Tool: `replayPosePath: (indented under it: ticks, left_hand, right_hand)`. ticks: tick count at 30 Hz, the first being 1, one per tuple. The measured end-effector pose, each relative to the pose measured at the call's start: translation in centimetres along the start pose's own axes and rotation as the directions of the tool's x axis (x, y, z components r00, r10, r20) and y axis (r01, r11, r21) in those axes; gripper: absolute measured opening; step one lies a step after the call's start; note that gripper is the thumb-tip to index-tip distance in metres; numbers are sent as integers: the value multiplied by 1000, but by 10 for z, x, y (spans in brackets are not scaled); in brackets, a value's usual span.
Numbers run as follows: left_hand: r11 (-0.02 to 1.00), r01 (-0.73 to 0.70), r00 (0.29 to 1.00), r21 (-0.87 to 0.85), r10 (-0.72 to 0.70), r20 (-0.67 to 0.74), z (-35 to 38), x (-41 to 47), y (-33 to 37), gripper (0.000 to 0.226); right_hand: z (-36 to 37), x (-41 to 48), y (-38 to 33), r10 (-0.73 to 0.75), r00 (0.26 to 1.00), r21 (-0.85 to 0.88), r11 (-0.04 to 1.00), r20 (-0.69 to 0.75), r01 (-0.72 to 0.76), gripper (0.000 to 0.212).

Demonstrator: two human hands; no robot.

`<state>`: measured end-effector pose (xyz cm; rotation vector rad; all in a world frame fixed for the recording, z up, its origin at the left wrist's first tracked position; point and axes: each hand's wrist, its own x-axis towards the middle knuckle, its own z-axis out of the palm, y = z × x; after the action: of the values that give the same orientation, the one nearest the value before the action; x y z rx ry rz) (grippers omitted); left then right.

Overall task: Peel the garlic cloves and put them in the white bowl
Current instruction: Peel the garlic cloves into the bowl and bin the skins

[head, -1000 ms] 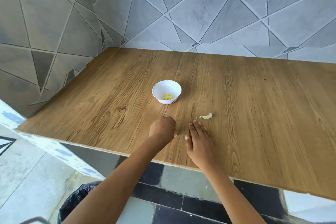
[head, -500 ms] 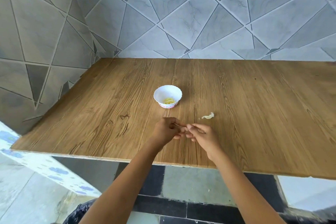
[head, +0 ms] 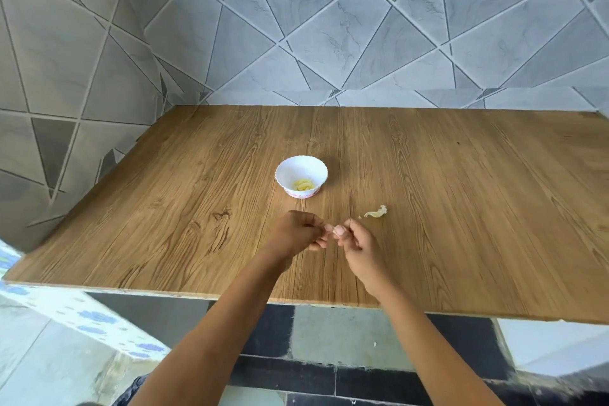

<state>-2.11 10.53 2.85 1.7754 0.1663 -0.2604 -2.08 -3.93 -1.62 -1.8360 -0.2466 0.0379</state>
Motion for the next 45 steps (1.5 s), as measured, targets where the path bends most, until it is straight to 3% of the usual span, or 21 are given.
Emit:
replayPosePath:
  ticks: [4,7,8,10,12,13,15,17,20,22,26,31,34,40,45]
  left_hand:
    - [975,160,986,-156,-152,64,4,-1,0,17]
    - [949,229,973,-218,-219,65,5,0,-3,16]
    - [955,211,977,-209,-205,52,5,1,-4,16]
    - [996,74,997,-56,-75,-10,5,5,-8,16]
    - [973,-127,989,195,140,-54,4,9,-14,17]
    - [930,-215,969,298,242,-55,4,11,-16,16]
    - [821,-400,897,407,442,-9,3,12,-21,9]
    - [700,-550,806,455,588,68,1,14,-24,7]
    - [635,-622,751,458,651,116,-1,18,-25,4]
    - [714,-566,801,411,595,69,-1,19,-25,2]
    - [969,-228,970,100,235,-63,-1,20,-23,6]
    - [990,-123,992,62,126,-33,-2,18,-22,10]
    - [986,-133,991,105,135,-8,-3,17,-22,14]
    - [989,-135,989,67,131,68,-7,14,-18,19]
    - [998,-44,999,40,43,20,-4,15,-20,19]
  right_hand:
    - [9,-2,17,-397,908,-263,898,-134,353,25]
    - [8,2,25,-471,873,-325,851,-128,412,22]
    - [8,1,24,-396,911,-279,893,-119,352,22]
    - [9,3,12,4,999,-31,1000,-40,-6,23]
    - [5,8,-1,370,919,241,888,134,-392,23]
    - [1,12,-5,454,864,338,795,219,-504,23]
    - [-7,17,-11,513,792,427,667,331,-611,24]
    - [-11,20,-14,544,743,435,602,390,-670,24]
    - [-13,20,-11,552,738,431,599,388,-675,24]
    - [-13,21,-10,512,795,390,693,326,-606,22]
    - [-10,17,-4,361,920,330,859,154,-392,14]
    - [-9,14,6,83,995,96,991,58,-88,7]
    - [-11,15,8,102,990,83,990,95,-110,13]
    - [-14,16,2,278,943,256,912,183,-319,22]
    - [-15,15,2,252,948,314,900,194,-303,16]
